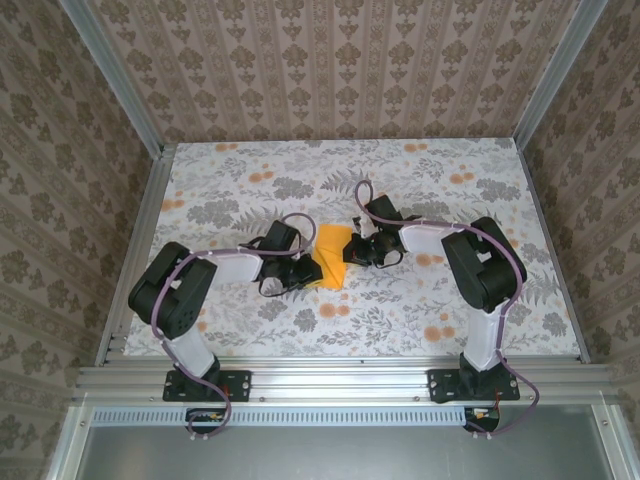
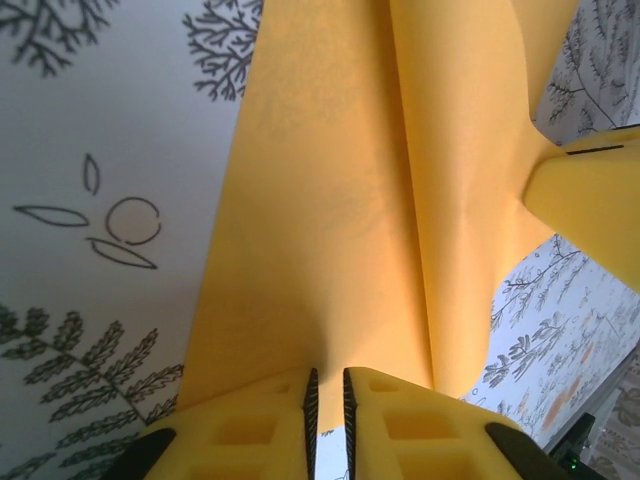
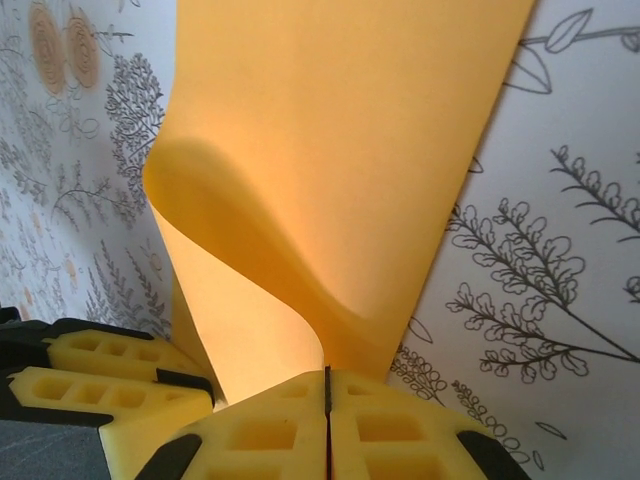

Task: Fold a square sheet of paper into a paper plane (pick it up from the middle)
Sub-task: Fold the triangle a second time at the center of the table.

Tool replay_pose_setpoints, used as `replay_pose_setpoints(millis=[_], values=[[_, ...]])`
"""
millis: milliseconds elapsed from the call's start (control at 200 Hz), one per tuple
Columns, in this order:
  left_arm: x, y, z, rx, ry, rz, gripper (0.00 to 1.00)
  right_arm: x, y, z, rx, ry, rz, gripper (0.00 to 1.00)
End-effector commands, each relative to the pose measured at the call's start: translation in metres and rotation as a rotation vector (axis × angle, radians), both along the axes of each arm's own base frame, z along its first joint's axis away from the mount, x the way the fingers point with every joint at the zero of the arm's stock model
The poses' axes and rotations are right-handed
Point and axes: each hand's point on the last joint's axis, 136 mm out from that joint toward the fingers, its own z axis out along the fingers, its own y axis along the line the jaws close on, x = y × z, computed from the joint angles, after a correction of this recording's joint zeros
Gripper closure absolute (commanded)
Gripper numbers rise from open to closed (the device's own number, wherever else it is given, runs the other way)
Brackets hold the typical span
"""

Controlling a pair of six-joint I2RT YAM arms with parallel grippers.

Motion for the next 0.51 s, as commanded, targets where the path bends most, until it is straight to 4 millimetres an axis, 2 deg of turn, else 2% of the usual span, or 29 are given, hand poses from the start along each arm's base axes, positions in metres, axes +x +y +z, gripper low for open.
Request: replay_pose_setpoints(millis=[0, 500], values=[[-0.0104, 0.0050, -0.0139, 0.068, 0.035, -0.043, 0.85, 0.0025, -0.0009, -0.0040, -0.034, 0.004, 0.011, 0.91], [-0.0175, 0.0080, -0.0200, 0.112, 0.056, -0.077, 0.89, 0.0088, -0.0003, -0.0054, -0.056, -0.006, 0.023, 0.90]])
